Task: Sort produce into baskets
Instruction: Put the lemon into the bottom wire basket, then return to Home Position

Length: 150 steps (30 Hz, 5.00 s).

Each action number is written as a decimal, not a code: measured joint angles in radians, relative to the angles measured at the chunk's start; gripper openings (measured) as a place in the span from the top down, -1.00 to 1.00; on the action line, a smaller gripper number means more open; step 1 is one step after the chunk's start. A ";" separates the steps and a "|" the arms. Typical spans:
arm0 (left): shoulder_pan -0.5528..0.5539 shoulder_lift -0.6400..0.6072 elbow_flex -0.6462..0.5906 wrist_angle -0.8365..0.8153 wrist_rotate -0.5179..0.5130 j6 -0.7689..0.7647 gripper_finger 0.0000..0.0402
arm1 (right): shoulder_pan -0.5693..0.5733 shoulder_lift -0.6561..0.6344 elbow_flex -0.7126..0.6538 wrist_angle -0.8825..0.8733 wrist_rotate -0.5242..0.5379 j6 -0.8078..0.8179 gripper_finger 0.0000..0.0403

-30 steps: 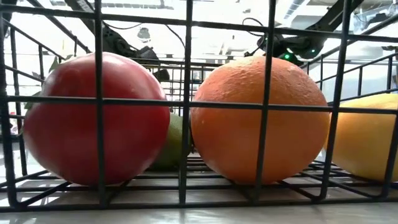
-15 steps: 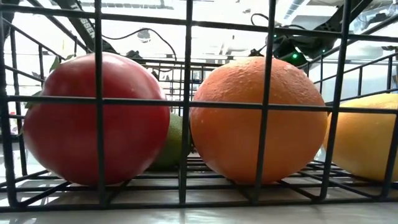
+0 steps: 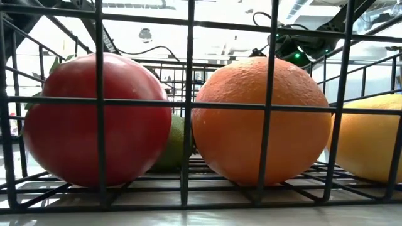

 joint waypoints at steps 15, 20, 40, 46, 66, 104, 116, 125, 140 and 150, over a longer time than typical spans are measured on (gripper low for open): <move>-0.075 0.001 0.006 0.003 0.044 0.044 -0.54 | -0.001 0.000 0.000 0.002 0.000 0.003 -0.89; -0.090 0.004 0.019 0.002 0.036 0.047 -0.55 | -0.001 0.000 0.000 0.002 0.001 0.003 -0.89; -0.148 0.092 0.173 -0.094 -0.012 0.063 -0.55 | 0.014 0.000 0.000 0.002 0.000 0.027 -0.89; -0.156 0.090 0.180 -0.141 -0.101 0.034 -0.55 | 0.015 0.000 0.000 0.003 0.000 0.027 -0.89; -0.163 0.121 0.199 -0.180 -0.104 0.056 -0.42 | 0.032 0.000 0.000 0.005 0.000 0.023 -0.89; -0.379 -0.297 0.194 -0.539 0.362 -0.100 -0.21 | -0.068 -0.189 0.001 -0.148 -0.001 0.026 -0.89; -0.944 -0.291 0.192 -0.548 0.269 -0.132 -0.21 | -0.032 -0.392 0.000 -0.456 0.000 0.131 -0.89; -1.119 -0.216 0.137 -0.329 -0.023 -0.281 -0.27 | 0.045 -0.407 0.000 -0.476 0.104 0.184 -0.89; -1.191 -0.156 0.128 -0.222 -0.189 -0.452 -0.79 | 0.126 -0.596 -0.132 -0.460 0.245 0.252 -0.89; -1.235 -0.283 0.106 -0.207 -0.446 -0.459 -0.70 | 0.168 -0.931 -0.456 -0.109 0.186 0.366 -0.89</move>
